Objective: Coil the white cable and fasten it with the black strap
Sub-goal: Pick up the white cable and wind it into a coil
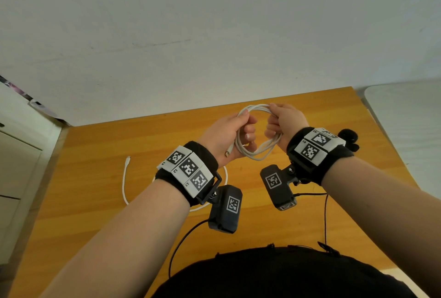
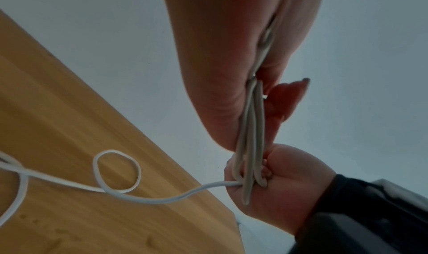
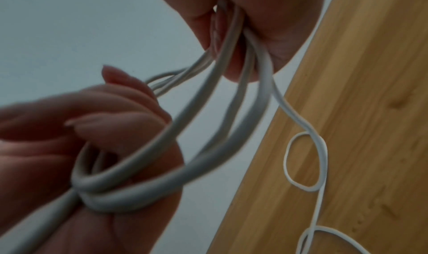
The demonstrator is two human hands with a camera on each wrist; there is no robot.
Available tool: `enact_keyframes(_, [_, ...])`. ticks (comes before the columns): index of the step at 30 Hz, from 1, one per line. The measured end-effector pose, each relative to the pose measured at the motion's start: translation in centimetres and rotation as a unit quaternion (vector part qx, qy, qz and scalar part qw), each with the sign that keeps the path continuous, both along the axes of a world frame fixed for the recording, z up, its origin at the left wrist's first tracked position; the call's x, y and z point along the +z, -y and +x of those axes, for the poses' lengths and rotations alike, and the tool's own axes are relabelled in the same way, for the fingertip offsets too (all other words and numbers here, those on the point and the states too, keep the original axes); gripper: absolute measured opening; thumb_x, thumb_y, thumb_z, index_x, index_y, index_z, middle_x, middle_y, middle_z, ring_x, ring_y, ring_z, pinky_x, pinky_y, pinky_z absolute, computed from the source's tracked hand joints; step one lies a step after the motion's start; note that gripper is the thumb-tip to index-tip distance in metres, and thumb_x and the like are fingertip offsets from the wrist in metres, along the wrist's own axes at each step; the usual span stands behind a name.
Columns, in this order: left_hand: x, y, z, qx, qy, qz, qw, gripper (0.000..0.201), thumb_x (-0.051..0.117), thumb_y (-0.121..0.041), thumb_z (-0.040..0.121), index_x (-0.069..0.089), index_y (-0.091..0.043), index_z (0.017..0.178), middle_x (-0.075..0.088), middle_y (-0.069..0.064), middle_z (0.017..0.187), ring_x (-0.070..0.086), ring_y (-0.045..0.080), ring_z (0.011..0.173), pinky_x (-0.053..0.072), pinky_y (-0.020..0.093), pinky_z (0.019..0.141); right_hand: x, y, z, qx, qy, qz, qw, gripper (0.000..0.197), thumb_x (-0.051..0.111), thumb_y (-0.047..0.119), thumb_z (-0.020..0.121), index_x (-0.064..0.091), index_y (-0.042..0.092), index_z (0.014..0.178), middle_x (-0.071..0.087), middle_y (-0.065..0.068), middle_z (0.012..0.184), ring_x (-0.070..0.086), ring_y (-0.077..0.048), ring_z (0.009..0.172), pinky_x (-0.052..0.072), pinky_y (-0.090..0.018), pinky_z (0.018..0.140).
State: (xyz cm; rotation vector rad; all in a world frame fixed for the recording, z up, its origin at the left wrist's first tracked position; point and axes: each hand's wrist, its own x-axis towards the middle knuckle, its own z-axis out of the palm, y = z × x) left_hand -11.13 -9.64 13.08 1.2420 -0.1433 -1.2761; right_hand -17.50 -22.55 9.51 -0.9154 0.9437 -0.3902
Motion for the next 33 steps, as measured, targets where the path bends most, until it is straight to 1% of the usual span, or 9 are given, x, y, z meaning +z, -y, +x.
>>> enact_keyframes(4, [0.0, 0.0, 0.0, 0.014, 0.004, -0.003, 1.0, 0.028, 0.038, -0.028, 0.101, 0.052, -0.01, 0.084, 0.052, 0.001, 0.06, 0.052, 0.01, 0.047, 0.043, 0.019, 0.045, 0.0, 0.0, -0.2, 0.017, 0.019, 0.01, 1.0, 0.019, 0.041, 0.019, 0.099, 0.052, 0.012, 0.085, 0.027, 0.003, 0.053, 0.025, -0.007, 0.031, 0.028, -0.017, 0.035])
enact_keyframes(9, [0.4, 0.0, 0.4, 0.013, -0.04, -0.045, 0.998, 0.033, 0.032, -0.03, 0.102, 0.049, -0.012, 0.079, 0.038, -0.007, 0.046, 0.029, 0.003, 0.033, 0.026, 0.015, 0.037, 0.1, -0.4, -0.6, 0.04, 0.039, 0.02, 0.998, 0.024, 0.042, 0.026, 0.099, 0.054, 0.009, 0.087, 0.035, 0.0, 0.056, 0.033, -0.01, 0.037, 0.036, -0.023, 0.043])
enact_keyframes(13, [0.6, -0.2, 1.0, 0.058, -0.103, -0.086, 0.989, 0.035, 0.034, -0.032, 0.101, 0.049, -0.014, 0.074, 0.029, -0.009, 0.044, 0.025, 0.004, 0.034, 0.024, 0.017, 0.038, 0.1, -0.5, -0.9, 0.084, 0.031, 0.018, 0.996, 0.051, 0.039, 0.046, 0.096, 0.061, 0.002, 0.085, 0.05, -0.006, 0.058, 0.051, -0.02, 0.055, 0.051, -0.031, 0.062])
enact_keyframes(18, [1.6, -0.3, 2.2, 0.141, -0.146, -0.13, 0.97, 0.038, 0.035, -0.034, 0.101, 0.047, -0.014, 0.07, 0.028, -0.008, 0.042, 0.025, 0.005, 0.031, 0.023, 0.017, 0.036, -1.6, -1.0, -1.3, 0.203, -0.01, -0.008, 0.979, 0.07, 0.025, 0.065, 0.09, 0.063, 0.007, 0.104, 0.071, -0.01, 0.102, 0.063, -0.02, 0.102, 0.042, -0.037, 0.096])
enact_keyframes(21, [2.0, -0.6, 2.7, 0.161, -0.156, -0.137, 0.965, 0.038, 0.034, -0.034, 0.101, 0.046, -0.014, 0.07, 0.028, -0.008, 0.041, 0.025, 0.005, 0.031, 0.022, 0.017, 0.037, -2.6, -1.7, -1.7, 0.292, -0.098, -0.109, 0.945, 0.042, 0.051, 0.046, 0.09, 0.06, 0.011, 0.113, 0.067, -0.004, 0.115, 0.057, -0.015, 0.111, 0.039, -0.036, 0.1])
enact_keyframes(24, [2.3, -0.8, 3.0, 0.177, -0.168, -0.148, 0.958, 0.038, 0.034, -0.034, 0.1, 0.045, -0.015, 0.069, 0.027, -0.008, 0.041, 0.025, 0.005, 0.03, 0.021, 0.017, 0.037, -3.9, -2.4, -2.1, 0.364, -0.148, -0.194, 0.899, 0.005, 0.052, 0.019, 0.094, 0.056, 0.015, 0.094, 0.061, -0.01, 0.122, 0.052, -0.019, 0.105, 0.041, -0.032, 0.086])
enact_keyframes(26, [2.5, -1.1, 3.2, 0.184, -0.165, -0.153, 0.957, 0.039, 0.034, -0.034, 0.1, 0.046, -0.014, 0.069, 0.027, -0.008, 0.04, 0.025, 0.005, 0.03, 0.021, 0.017, 0.037, -4.3, -2.8, -2.2, 0.328, -0.138, -0.198, 0.913, 0.015, 0.046, 0.013, 0.096, 0.055, 0.016, 0.084, 0.067, -0.01, 0.107, 0.056, -0.023, 0.105, 0.043, -0.033, 0.083])
enact_keyframes(30, [2.5, -1.6, 3.6, 0.209, -0.154, -0.157, 0.953, 0.038, 0.035, -0.032, 0.101, 0.045, -0.015, 0.069, 0.027, -0.008, 0.04, 0.025, 0.005, 0.03, 0.021, 0.017, 0.036, -3.3, -2.9, -2.0, 0.197, -0.129, -0.216, 0.948, 0.01, 0.047, 0.014, 0.096, 0.049, 0.006, 0.101, 0.067, -0.008, 0.073, 0.069, -0.029, 0.083, 0.055, -0.041, 0.086])
enact_keyframes(33, [2.4, -1.7, 3.8, 0.221, -0.119, -0.148, 0.957, 0.037, 0.036, -0.032, 0.101, 0.045, -0.015, 0.069, 0.028, -0.008, 0.041, 0.026, 0.005, 0.032, 0.024, 0.018, 0.036, -2.2, -2.7, -2.0, 0.167, -0.162, -0.272, 0.934, 0.012, 0.046, 0.015, 0.097, 0.05, 0.008, 0.105, 0.059, -0.007, 0.065, 0.062, -0.022, 0.057, 0.059, -0.042, 0.071])
